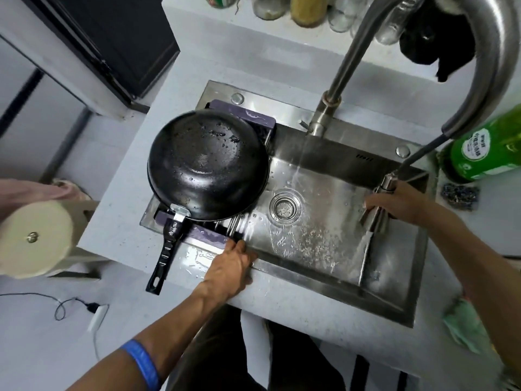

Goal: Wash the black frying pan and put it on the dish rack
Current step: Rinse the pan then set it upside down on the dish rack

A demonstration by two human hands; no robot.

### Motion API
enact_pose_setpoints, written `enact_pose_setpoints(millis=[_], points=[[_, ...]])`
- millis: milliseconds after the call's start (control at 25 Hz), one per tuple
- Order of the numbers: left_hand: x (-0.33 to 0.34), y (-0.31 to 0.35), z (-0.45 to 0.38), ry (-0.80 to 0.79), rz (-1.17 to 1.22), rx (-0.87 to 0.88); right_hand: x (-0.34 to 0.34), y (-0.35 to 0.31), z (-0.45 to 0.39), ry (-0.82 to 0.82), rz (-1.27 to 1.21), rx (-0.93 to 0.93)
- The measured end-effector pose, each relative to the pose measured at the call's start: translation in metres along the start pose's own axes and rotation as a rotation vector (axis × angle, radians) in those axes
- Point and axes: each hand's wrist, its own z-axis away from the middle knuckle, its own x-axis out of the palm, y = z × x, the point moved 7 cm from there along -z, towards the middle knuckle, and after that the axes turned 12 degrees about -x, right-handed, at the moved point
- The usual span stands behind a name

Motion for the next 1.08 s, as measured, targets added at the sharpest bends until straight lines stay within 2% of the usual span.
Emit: enact_pose_setpoints(millis=[200, 360, 520, 720, 880, 960, 1080], points=[[0.011, -0.002, 0.000, -0.051, -0.063, -0.029, 0.027, -0.012, -0.005, 0.056, -0.109, 0.051], [-0.019, 0.010, -0.017, -0.031, -0.069, -0.031, 0.056, -0.043, 0.000, 0.127, -0.164, 0.016], [-0.039, 0.024, -0.075, -0.111, 0.555, -0.195, 0.090, -0.087, 0.005, 0.097, -0.212, -0.073], [-0.012, 0.046, -0.092, -0.351, 1.075, -0.329, 0.099, -0.094, 0.013, 0.141, -0.393, -0.057], [-0.019, 0.035, -0.089, -0.322, 1.404, -0.393, 0.103, -0.104, 0.011, 0.118, -0.483, -0.084], [-0.030, 0.027, -0.083, -0.269, 1.352, -0.436, 0.109, -0.117, 0.008, 0.123, -0.533, -0.122], [-0.046, 0.011, -0.076, -0.138, 1.104, -0.451, 0.113, -0.132, 0.001, 0.158, -0.522, -0.196]])
